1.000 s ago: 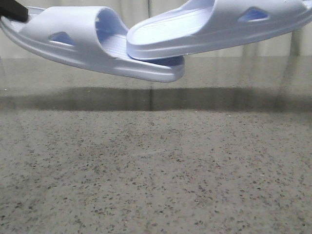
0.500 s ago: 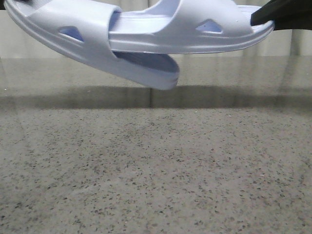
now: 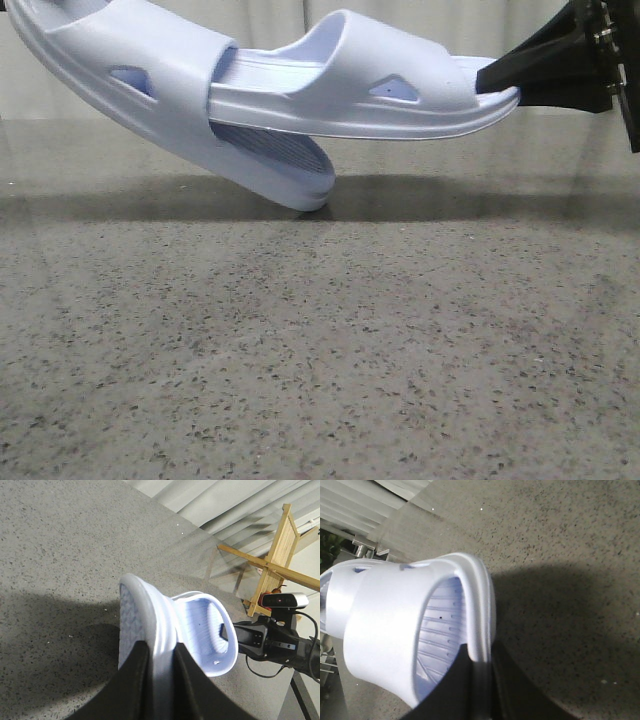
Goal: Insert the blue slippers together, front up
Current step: 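Slide the right gripper's slipper onto the left gripper's slipper, soles stacked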
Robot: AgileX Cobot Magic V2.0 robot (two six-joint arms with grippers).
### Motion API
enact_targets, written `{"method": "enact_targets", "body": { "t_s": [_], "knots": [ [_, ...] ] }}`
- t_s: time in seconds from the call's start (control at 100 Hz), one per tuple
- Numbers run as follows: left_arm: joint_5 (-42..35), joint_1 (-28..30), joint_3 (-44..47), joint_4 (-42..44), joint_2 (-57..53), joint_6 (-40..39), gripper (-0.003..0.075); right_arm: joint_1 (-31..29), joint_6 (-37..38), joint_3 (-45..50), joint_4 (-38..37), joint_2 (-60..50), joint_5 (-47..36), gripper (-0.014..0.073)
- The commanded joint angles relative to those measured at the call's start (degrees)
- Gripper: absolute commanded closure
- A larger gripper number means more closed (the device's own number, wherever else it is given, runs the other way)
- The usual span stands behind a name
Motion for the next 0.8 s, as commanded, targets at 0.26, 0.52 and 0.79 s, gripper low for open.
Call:
{"method": "enact_targets", "body": {
  "t_s": [0.26,0.52,0.79],
  "knots": [
    [8.2,-0.6,-1.5,-7.8,-2.1,0.0,0.0705,2.3,-1.6,-1.8,-0.3,-1.6,3.2,0.0694],
    [8.2,-0.7,-1.5,-8.5,-2.1,0.0,0.0705,3.6,-1.6,-1.8,-0.1,0.6,3.6,0.0693],
    [8.2,-2.9,-1.5,-7.6,-2.1,0.0,0.0705,10.3,-1.7,-6.3,1.5,2.7,3.6,0.0693]
  ]
}}
